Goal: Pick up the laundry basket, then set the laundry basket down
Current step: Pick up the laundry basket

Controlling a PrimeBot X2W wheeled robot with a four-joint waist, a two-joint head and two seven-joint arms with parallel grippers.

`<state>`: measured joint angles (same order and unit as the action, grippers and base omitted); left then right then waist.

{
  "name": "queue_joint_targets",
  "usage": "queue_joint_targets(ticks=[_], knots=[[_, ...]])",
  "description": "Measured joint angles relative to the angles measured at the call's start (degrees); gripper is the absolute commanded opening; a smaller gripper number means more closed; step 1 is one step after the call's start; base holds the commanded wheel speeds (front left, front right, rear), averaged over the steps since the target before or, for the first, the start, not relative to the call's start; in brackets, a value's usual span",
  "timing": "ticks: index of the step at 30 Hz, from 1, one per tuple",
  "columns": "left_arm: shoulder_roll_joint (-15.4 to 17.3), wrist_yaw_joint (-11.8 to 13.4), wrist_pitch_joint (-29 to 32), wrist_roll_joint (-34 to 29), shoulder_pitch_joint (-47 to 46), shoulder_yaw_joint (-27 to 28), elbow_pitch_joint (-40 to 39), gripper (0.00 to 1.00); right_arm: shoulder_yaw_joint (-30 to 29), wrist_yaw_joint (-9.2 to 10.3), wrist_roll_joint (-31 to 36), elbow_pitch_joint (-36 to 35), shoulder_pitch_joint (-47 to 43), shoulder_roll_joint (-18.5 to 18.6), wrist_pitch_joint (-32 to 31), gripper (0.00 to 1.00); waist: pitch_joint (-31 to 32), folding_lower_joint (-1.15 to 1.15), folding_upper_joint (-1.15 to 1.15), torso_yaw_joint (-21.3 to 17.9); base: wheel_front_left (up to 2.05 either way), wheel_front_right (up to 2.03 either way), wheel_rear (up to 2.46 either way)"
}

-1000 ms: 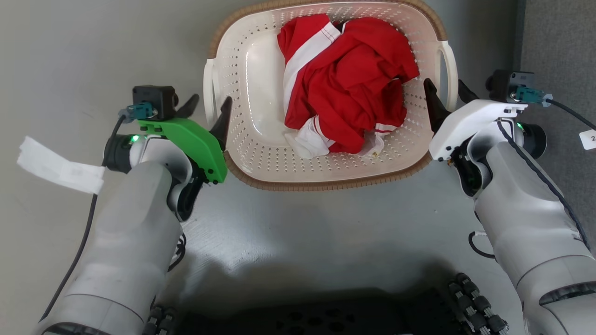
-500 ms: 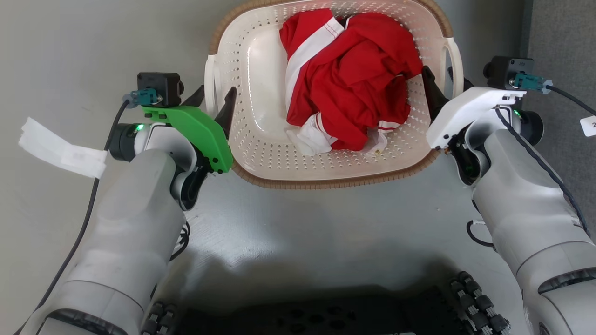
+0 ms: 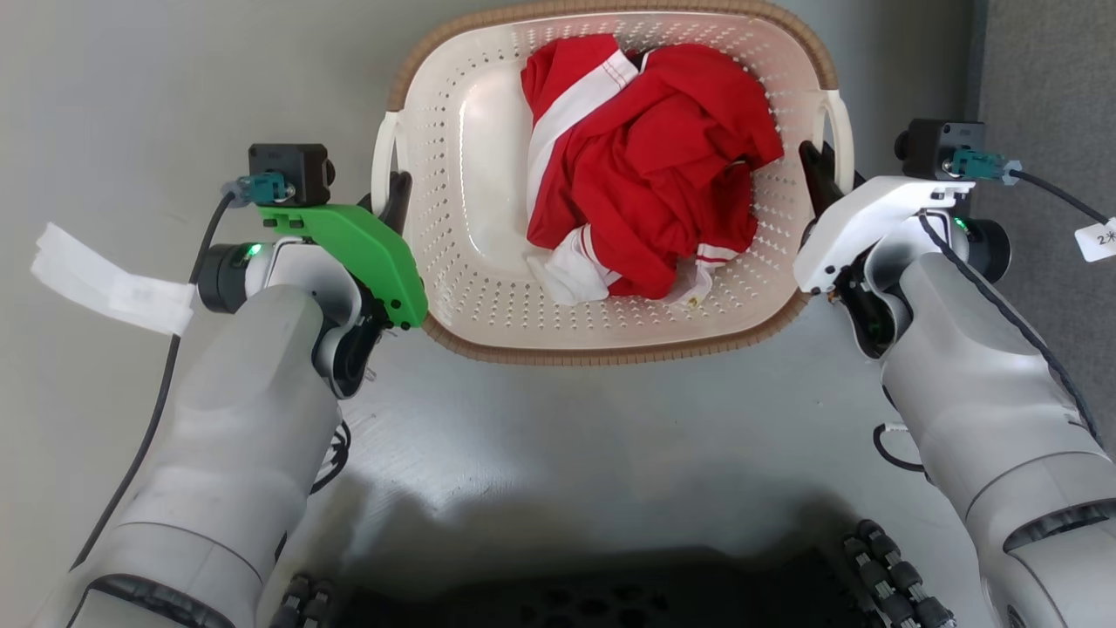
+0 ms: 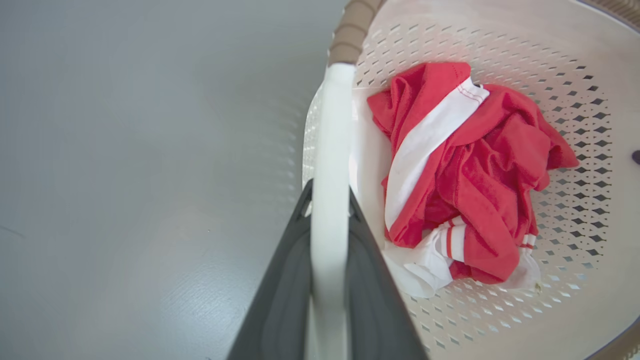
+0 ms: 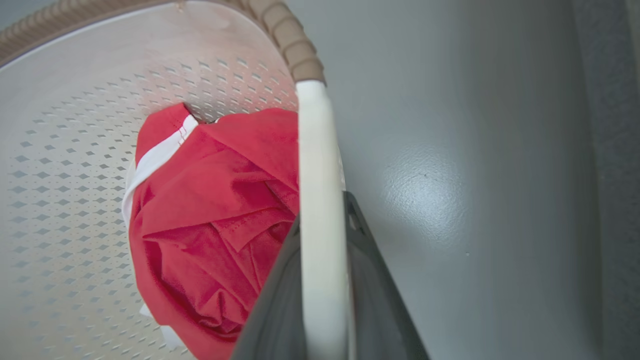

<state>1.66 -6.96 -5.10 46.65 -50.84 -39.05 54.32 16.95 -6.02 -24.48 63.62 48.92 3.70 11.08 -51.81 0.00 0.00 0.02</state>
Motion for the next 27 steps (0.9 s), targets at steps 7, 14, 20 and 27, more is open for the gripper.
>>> queue_joint_targets(ticks=[7, 14, 20, 27], knots=[[-0.03, -0.01, -1.1, 1.34, 0.08, -1.49, 1.54, 0.0, 1.44, -0.23, -0.79, 1.53, -0.01, -0.15, 0.48, 0.0, 2.55, 0.0, 0.0, 0.12, 0.0, 0.0, 0.0], [-0.03, -0.01, -2.1, 2.69, 1.39, -2.86, 2.65, 0.0, 2.75, -0.54, -1.65, 2.98, -0.3, -0.23, 0.48, 0.0, 5.79, 0.0, 0.0, 0.13, 0.0, 0.0, 0.0], [-0.23, -0.01, -1.89, 3.82, 3.25, -3.91, 4.43, 0.0, 4.6, -1.03, -2.98, 4.91, -1.67, -0.44, -1.74, 0.0, 9.98, 0.0, 0.0, 0.04, 0.0, 0.0, 0.0], [-0.38, -0.07, -0.34, 7.0, 4.74, -4.2, 5.47, 0.0, 5.9, -1.05, -4.59, 5.36, -2.38, -0.63, -4.08, 0.0, 15.39, 0.0, 0.0, -0.11, 0.0, 0.0, 0.0]])
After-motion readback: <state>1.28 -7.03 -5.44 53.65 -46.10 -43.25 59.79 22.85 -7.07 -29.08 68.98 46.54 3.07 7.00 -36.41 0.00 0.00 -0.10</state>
